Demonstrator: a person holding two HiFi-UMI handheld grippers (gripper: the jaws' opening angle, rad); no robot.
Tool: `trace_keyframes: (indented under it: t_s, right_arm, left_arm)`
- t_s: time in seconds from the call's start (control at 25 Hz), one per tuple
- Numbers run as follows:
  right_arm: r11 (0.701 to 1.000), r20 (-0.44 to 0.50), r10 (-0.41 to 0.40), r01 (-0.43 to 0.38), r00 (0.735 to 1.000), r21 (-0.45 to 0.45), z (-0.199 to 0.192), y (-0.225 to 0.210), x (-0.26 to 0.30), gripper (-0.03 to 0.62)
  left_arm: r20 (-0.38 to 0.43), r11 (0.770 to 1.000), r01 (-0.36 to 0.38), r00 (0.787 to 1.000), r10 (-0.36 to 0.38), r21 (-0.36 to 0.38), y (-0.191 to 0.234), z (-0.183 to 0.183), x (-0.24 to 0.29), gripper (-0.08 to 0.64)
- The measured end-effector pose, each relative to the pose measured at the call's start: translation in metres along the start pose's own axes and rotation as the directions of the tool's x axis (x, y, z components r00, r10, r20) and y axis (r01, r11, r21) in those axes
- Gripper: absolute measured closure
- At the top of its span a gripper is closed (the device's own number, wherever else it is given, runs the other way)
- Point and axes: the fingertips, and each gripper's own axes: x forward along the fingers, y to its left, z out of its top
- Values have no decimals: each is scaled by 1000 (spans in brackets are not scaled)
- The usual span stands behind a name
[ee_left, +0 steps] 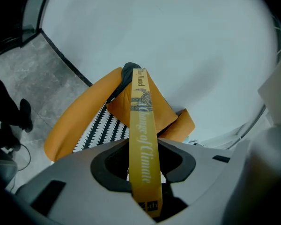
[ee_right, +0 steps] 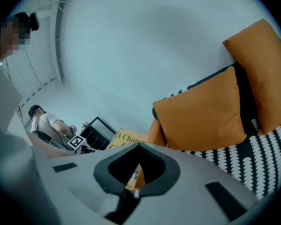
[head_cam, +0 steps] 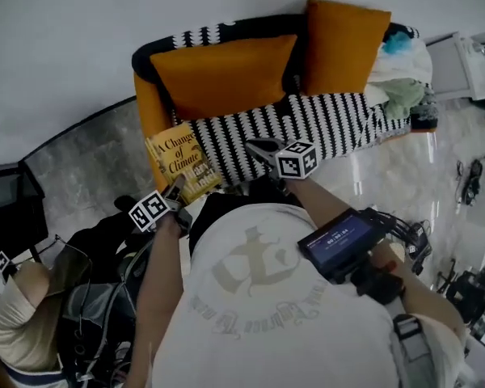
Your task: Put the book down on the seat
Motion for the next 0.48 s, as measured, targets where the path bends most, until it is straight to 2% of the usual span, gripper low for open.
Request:
trace_keyframes:
  t_s: [0.12,0.28,0.48]
  right_arm:
    - [1000,16,9,-9,1000,2,-9,8,-9,577]
    - [996,-8,78,-79,997,-32,-33,20,-51,577]
    - [986,-3,169,-169,986,-1,-22,29,-57,578]
  left_arm:
    - [-23,1000,-17,1000,17,21,-2,-7,-2,412]
    - [9,997,-63,998,63,55,-24,-42,-19,412]
    - [20,990,-117,993,116,75,-48,-34,-30,412]
